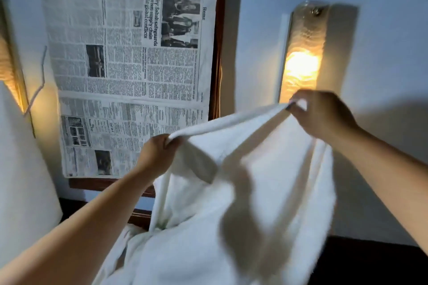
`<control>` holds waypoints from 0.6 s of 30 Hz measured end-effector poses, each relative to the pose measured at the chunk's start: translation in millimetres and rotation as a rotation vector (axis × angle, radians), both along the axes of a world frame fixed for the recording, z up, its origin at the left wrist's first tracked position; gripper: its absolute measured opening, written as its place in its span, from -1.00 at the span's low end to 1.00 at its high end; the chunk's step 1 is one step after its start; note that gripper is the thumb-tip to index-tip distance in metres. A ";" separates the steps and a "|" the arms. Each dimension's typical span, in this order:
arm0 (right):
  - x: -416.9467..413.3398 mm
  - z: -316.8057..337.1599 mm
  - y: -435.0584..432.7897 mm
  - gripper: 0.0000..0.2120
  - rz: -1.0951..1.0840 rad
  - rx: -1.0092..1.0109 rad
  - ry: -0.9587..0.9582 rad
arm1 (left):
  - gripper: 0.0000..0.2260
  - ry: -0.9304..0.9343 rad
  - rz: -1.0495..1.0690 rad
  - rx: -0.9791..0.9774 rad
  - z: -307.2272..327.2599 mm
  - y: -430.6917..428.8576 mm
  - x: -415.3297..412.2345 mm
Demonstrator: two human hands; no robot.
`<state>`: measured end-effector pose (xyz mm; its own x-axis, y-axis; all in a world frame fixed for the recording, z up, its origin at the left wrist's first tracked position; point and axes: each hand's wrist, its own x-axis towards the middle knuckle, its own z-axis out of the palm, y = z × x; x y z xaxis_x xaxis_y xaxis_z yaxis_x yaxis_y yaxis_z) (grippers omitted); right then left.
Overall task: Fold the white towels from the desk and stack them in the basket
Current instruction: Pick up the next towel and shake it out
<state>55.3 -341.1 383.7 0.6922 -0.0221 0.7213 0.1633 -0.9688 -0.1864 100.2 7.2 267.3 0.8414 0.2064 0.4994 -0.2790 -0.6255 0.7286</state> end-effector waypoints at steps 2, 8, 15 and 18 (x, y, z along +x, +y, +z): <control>-1.6 -15.3 -9.7 -0.76 -0.117 -0.159 0.328 | -0.64 -0.045 -0.006 -0.074 27.4 -18.7 -10.0; -61.1 -14.0 40.9 -0.19 0.482 0.253 0.717 | -0.71 -0.180 -0.197 0.067 122.1 -111.8 -58.1; -73.4 -3.7 42.9 -0.79 0.442 0.347 0.096 | -0.70 -0.348 -0.110 0.161 165.9 -136.8 -101.3; -90.8 0.1 16.9 -0.92 0.418 0.304 -0.009 | -0.58 -0.336 -0.089 0.336 150.5 -135.7 -117.0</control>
<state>-35.5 -324.1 383.8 0.6808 0.0453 0.7311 0.5276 -0.7227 -0.4465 -16.8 -128.5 417.8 0.6291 -0.0785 0.7733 -0.5276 -0.7737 0.3506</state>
